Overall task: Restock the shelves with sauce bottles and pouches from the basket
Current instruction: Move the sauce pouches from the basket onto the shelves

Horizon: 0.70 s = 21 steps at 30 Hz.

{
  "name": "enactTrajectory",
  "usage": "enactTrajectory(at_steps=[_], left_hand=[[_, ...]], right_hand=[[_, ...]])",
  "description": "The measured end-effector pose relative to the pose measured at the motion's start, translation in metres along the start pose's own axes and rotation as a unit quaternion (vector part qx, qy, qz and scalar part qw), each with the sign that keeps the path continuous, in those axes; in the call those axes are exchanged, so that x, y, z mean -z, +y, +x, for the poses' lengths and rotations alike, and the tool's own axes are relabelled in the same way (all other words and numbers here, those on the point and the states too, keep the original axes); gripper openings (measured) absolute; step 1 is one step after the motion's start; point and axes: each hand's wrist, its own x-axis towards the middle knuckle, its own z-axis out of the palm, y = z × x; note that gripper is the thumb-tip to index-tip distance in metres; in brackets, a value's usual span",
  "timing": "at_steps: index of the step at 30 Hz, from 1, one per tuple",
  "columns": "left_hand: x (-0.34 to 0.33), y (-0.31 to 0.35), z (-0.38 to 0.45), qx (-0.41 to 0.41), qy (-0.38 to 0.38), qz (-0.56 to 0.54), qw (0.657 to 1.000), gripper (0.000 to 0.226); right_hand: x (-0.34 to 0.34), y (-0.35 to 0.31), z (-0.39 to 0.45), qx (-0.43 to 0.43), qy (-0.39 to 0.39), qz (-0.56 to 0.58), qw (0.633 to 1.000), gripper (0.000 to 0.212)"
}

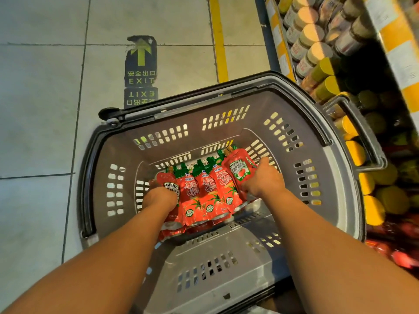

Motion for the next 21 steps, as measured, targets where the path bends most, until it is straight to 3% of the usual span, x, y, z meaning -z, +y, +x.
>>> enactTrajectory(at_steps=[4,7,13,18,21], left_hand=[[-0.002,0.000,-0.006,-0.024,0.022,-0.013,0.999,0.052],[0.002,0.001,-0.013,-0.033,0.025,-0.026,0.999,0.046],[0.017,-0.001,-0.039,-0.061,0.078,-0.137,0.986,0.041],[0.024,0.001,-0.072,-0.128,0.083,-0.175,0.973,0.056],[0.026,0.000,-0.097,-0.185,0.054,-0.251,0.949,0.046]], right_hand=[[0.012,0.001,-0.002,-0.027,-0.024,0.023,0.999,0.075],[0.022,0.001,-0.004,-0.032,-0.095,0.080,0.992,0.037],[0.043,0.009,-0.038,-0.087,-0.179,0.236,0.951,0.010],[0.078,0.028,-0.085,-0.098,-0.101,0.366,0.920,0.011],[0.103,0.037,-0.120,-0.101,-0.058,0.443,0.889,0.011]])
